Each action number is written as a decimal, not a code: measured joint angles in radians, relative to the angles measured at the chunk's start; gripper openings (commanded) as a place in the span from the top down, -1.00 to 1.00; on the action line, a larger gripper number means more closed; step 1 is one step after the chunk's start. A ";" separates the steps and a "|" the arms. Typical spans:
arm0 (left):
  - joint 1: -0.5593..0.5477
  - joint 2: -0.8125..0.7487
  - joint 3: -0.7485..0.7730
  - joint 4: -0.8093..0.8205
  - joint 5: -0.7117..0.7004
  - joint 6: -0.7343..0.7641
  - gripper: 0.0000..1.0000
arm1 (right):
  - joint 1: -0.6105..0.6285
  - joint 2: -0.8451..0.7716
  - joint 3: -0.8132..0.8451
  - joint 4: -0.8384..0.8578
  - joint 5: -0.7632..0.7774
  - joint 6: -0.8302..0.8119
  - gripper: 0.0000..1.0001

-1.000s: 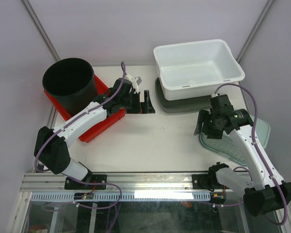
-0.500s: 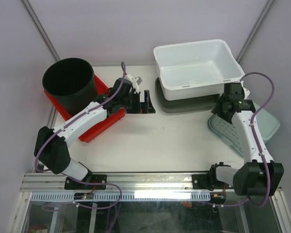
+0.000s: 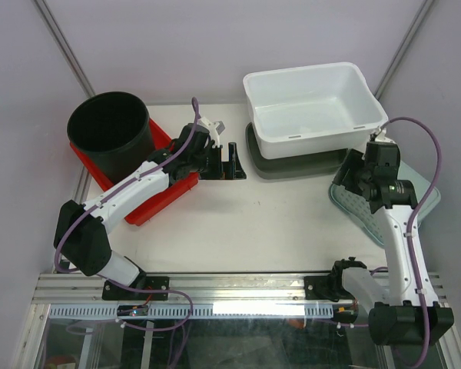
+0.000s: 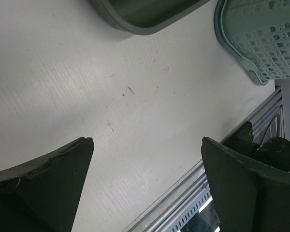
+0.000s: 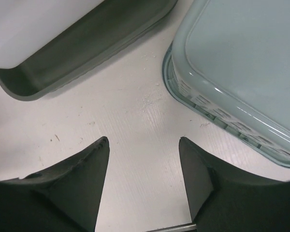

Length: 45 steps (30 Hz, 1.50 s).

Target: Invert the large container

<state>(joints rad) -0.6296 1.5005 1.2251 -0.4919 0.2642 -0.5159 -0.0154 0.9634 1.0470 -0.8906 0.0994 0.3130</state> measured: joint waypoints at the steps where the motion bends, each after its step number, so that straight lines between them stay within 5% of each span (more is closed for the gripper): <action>1: 0.000 0.000 0.000 0.000 0.000 0.000 -0.98 | 0.000 -0.012 -0.002 0.002 -0.011 -0.015 -0.25; 29: 0.000 0.000 0.001 0.006 0.000 -0.001 -0.98 | 0.000 0.104 0.006 -0.006 -0.021 0.011 -0.21; 37: -0.013 0.001 0.016 0.014 0.018 0.002 -0.98 | -0.008 0.085 0.211 -0.061 0.200 0.046 -0.17; 45: -0.013 0.001 0.016 0.014 0.032 0.005 -0.98 | -0.126 0.088 0.222 -0.126 0.481 0.127 -0.15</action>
<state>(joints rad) -0.6422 1.5013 1.2411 -0.4782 0.2962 -0.5114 -0.1410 1.0512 1.2686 -1.0161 0.5800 0.4404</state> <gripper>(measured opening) 0.990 0.577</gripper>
